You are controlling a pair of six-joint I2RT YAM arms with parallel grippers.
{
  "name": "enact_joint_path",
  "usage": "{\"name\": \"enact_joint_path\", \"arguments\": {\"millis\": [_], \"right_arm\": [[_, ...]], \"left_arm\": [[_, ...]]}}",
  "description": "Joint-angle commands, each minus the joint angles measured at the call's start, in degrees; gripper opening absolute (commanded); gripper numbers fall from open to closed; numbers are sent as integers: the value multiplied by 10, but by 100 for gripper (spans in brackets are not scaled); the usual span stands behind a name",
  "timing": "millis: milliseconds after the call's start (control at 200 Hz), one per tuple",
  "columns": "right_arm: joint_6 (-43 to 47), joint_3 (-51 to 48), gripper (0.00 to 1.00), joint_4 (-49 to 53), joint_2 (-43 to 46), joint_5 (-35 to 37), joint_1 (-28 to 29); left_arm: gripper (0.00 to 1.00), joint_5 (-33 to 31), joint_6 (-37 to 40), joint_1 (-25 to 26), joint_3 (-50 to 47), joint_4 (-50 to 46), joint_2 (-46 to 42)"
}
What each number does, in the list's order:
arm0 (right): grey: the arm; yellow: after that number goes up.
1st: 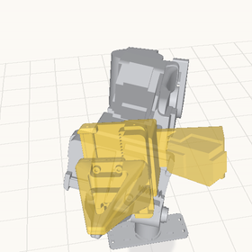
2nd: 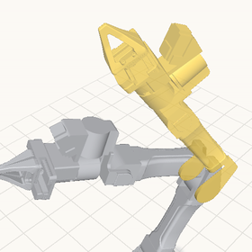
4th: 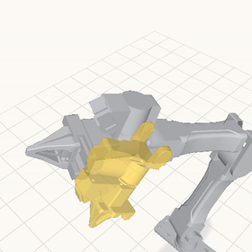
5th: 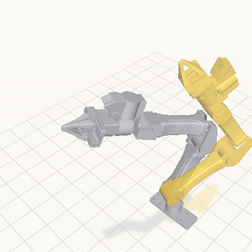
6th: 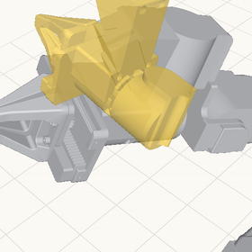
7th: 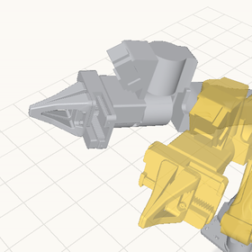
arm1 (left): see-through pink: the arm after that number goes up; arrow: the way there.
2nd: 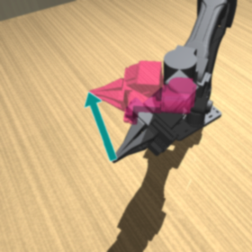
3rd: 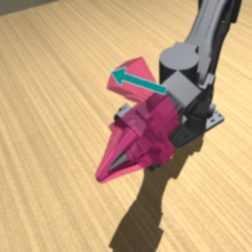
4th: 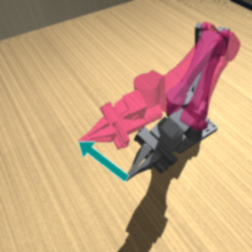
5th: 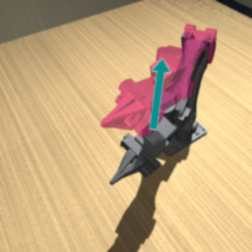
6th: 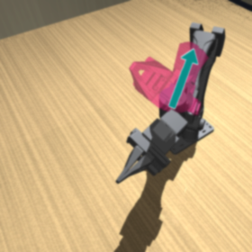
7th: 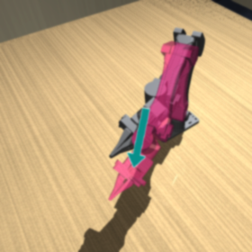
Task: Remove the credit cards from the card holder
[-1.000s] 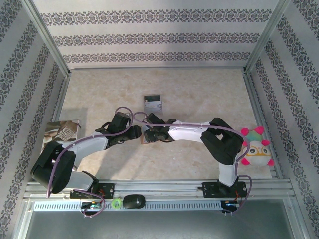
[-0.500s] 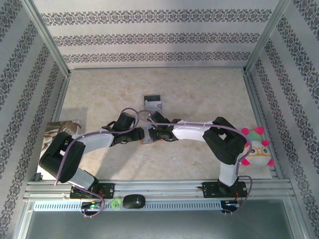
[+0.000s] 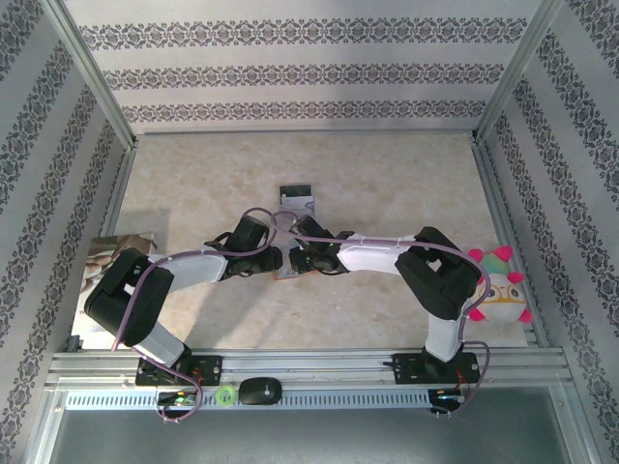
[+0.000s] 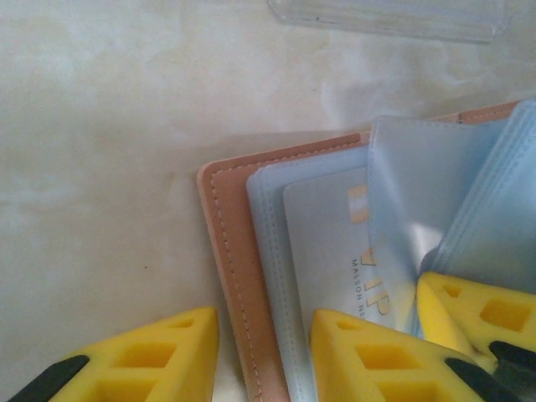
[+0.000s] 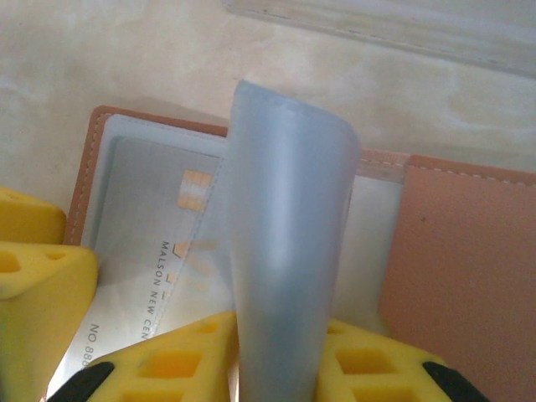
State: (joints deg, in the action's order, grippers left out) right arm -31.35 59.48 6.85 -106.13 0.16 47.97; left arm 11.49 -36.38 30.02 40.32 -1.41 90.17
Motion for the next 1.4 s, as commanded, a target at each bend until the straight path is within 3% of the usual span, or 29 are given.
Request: {"name": "enact_joint_path", "arguments": {"millis": [0,190,535,625,994,1079,1274,1394], "right_arm": [[-35,-28,32,46,6,17,-8],[-89,-71,48,74,48,69,-39],[-63,-91,55,106,157,79,-73],[-60,-78,56,107,144,50,-73],[-39,-60,65,114,63,75,-64],[-30,-59,61,113,53,80,-59],[-12,-61,31,82,58,53,-52],[-17,-60,23,52,64,29,-48]], "left_arm": [[32,-8,18,6,6,-48,20],[27,2,23,6,9,-46,32],[32,25,21,6,12,-20,31],[43,35,16,8,18,-4,20],[48,45,18,15,31,-11,5],[48,48,16,17,31,-11,6],[51,55,17,16,28,-5,-1],[58,69,17,17,24,14,-5]]}}
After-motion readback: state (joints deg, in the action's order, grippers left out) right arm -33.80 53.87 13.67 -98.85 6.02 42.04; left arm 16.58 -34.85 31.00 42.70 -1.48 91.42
